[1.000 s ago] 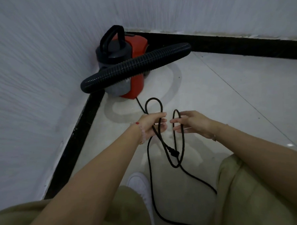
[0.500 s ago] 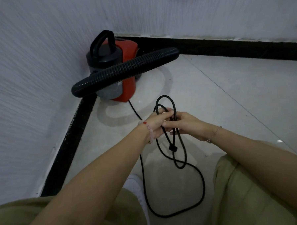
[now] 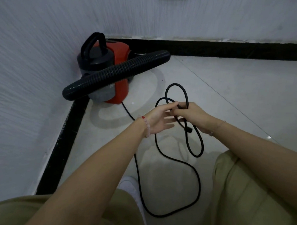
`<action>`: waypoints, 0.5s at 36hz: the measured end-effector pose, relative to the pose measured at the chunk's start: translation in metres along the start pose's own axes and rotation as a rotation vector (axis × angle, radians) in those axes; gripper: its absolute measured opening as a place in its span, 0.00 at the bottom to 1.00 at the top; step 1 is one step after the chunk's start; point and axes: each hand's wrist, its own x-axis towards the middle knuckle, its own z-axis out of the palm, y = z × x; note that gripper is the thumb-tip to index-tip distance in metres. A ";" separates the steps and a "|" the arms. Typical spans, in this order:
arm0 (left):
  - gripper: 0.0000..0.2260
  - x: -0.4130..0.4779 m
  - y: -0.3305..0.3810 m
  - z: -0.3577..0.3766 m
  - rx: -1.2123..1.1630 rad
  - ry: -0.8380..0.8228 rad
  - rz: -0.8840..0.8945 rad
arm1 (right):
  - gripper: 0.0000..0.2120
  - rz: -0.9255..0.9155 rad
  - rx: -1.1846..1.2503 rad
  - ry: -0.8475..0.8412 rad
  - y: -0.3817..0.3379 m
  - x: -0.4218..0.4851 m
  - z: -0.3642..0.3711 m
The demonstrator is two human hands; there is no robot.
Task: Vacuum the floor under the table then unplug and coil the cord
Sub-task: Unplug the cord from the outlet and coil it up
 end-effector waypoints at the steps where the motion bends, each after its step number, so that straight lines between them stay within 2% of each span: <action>1: 0.09 0.000 0.002 -0.002 0.066 0.072 0.017 | 0.04 0.020 -0.003 0.002 0.000 0.001 -0.004; 4: 0.14 0.000 0.004 -0.010 0.242 0.351 0.167 | 0.07 0.098 0.107 -0.033 -0.003 0.000 -0.016; 8: 0.13 0.010 -0.001 -0.020 0.494 0.547 0.301 | 0.16 0.124 0.159 -0.097 -0.001 -0.005 -0.027; 10: 0.17 0.018 -0.006 -0.022 0.598 0.529 0.249 | 0.19 0.103 0.153 -0.117 0.001 -0.007 -0.033; 12: 0.22 0.023 -0.011 -0.019 0.707 0.402 0.155 | 0.19 0.080 0.197 -0.124 0.001 -0.008 -0.038; 13: 0.20 0.025 -0.014 -0.016 0.730 0.334 0.126 | 0.19 0.068 0.227 -0.119 0.001 -0.009 -0.040; 16: 0.08 0.023 -0.017 -0.006 0.582 0.242 0.105 | 0.19 0.055 0.280 -0.061 0.001 -0.006 -0.044; 18: 0.07 0.020 -0.010 0.001 0.413 0.254 0.125 | 0.21 0.069 0.223 0.022 0.004 -0.005 -0.044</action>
